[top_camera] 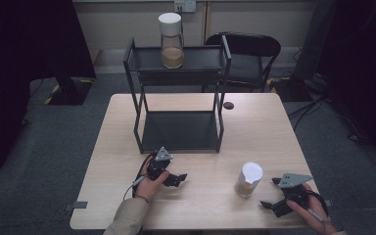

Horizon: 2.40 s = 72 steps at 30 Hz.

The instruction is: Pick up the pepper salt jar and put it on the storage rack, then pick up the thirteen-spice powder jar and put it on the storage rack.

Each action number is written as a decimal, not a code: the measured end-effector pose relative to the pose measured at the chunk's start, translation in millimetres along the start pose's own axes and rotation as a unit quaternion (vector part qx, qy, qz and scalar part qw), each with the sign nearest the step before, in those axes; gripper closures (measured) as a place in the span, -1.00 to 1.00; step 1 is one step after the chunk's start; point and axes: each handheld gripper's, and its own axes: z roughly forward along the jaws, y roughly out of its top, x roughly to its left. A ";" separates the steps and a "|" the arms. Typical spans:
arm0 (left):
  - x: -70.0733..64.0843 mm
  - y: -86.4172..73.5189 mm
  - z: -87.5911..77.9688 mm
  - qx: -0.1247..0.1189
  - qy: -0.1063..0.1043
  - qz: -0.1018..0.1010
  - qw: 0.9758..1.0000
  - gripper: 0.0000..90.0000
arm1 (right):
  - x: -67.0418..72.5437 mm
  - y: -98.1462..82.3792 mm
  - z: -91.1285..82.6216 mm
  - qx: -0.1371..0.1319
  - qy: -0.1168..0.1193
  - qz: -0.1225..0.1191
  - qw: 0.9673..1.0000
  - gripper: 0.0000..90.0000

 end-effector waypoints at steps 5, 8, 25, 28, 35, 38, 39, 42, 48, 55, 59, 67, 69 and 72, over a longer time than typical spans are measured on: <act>-8.2 6.1 0.6 0.028 0.015 0.039 0.999 -0.97 | 0.1 0.0 0.0 0.000 0.000 0.000 1.000 -1.00; -14.2 9.0 2.7 0.039 0.022 0.059 0.997 -1.00 | 0.1 0.0 0.0 0.000 0.000 0.000 1.000 -1.00; -14.1 8.9 2.7 0.038 0.022 0.059 0.997 -1.00 | -0.1 0.0 0.0 0.000 0.000 0.000 1.000 -1.00; -14.1 8.9 2.7 0.038 0.022 0.059 0.997 -1.00 | 0.0 0.1 0.0 0.000 0.000 0.000 1.000 -1.00; -14.1 8.9 2.7 0.038 0.022 0.059 0.997 -1.00 | -1.9 3.9 0.0 0.006 0.006 -0.002 1.000 -1.00; -14.2 8.8 2.7 0.038 0.022 0.059 0.997 -1.00 | -1.8 6.2 0.2 0.009 0.010 -0.006 1.000 -0.98; -14.2 8.8 2.7 0.038 0.023 0.059 0.997 -1.00 | -2.3 6.5 0.2 0.008 0.013 -0.007 1.000 -0.97; -14.2 8.9 2.7 0.038 0.022 0.059 0.997 -1.00 | -3.6 10.6 -0.4 0.010 0.025 -0.004 1.000 -0.97; -14.2 8.9 2.7 0.038 0.022 0.059 0.997 -1.00 | -5.5 18.0 -2.4 -0.014 0.039 0.006 0.999 -0.97; -14.1 8.9 2.7 0.038 0.022 0.059 0.997 -1.00 | -6.1 29.7 3.2 -0.037 0.056 0.009 0.998 -0.97; -14.2 8.9 2.7 0.038 0.023 0.059 0.997 -1.00 | -4.1 37.2 10.8 -0.042 0.059 0.004 0.997 -0.91; -14.1 8.9 2.7 0.039 0.022 0.059 0.997 -1.00 | -7.2 47.3 23.3 -0.062 0.069 0.006 0.996 -0.69; -14.2 8.9 2.7 0.038 0.022 0.059 0.997 -1.00 | -7.6 48.3 25.0 -0.068 0.073 0.007 0.995 -0.66; -14.1 8.9 2.7 0.039 0.022 0.059 0.997 -1.00 | -6.3 52.5 27.8 -0.068 0.076 -0.006 0.995 -0.57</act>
